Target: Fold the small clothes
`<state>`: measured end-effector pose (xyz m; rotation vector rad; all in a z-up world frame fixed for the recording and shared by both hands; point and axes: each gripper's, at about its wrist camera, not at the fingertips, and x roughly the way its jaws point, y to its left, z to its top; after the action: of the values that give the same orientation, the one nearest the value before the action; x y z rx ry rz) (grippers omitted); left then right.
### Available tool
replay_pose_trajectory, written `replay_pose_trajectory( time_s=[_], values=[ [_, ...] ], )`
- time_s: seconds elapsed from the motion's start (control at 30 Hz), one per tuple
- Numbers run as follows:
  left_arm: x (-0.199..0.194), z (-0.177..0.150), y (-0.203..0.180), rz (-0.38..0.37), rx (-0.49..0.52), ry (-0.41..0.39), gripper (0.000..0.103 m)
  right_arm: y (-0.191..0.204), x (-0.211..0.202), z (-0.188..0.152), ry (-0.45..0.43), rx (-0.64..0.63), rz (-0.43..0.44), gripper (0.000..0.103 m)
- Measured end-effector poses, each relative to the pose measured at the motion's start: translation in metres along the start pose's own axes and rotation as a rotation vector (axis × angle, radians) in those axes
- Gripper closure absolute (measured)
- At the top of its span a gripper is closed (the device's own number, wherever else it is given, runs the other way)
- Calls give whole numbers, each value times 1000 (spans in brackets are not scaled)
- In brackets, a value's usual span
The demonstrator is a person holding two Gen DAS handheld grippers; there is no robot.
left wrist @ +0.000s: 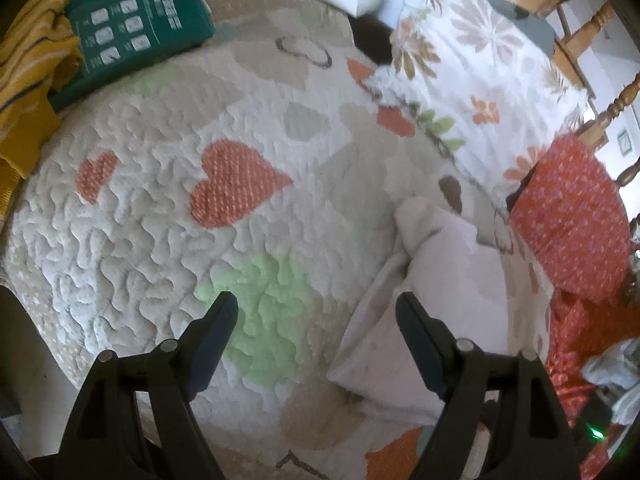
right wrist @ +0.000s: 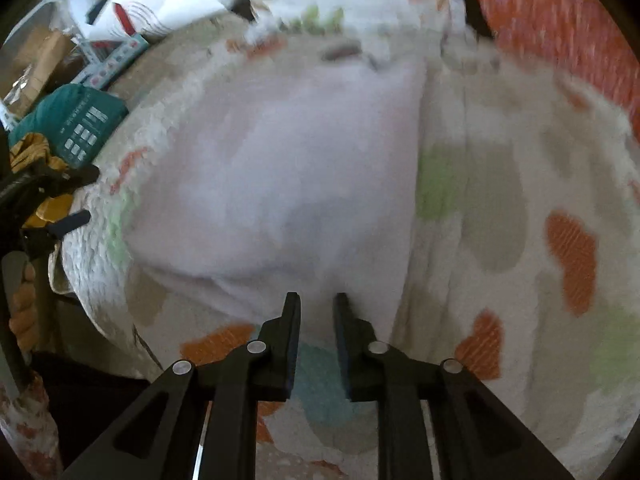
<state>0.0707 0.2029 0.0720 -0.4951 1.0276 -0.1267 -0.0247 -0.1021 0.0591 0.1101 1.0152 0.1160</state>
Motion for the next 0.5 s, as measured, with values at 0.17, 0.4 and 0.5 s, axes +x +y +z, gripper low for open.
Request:
replay_pose_trajectory(
  time_s=[0.17, 0.4, 0.5],
  values=[
    [-24, 1, -3, 55, 18, -132, 22, 42, 14, 28, -76, -40, 40, 73],
    [-78, 3, -9, 194, 78, -412, 7, 49, 48, 17, 67, -54, 59, 65],
    [-103, 0, -17, 211, 94, -579, 0, 53, 29, 41, -25, -52, 60, 65]
  ],
)
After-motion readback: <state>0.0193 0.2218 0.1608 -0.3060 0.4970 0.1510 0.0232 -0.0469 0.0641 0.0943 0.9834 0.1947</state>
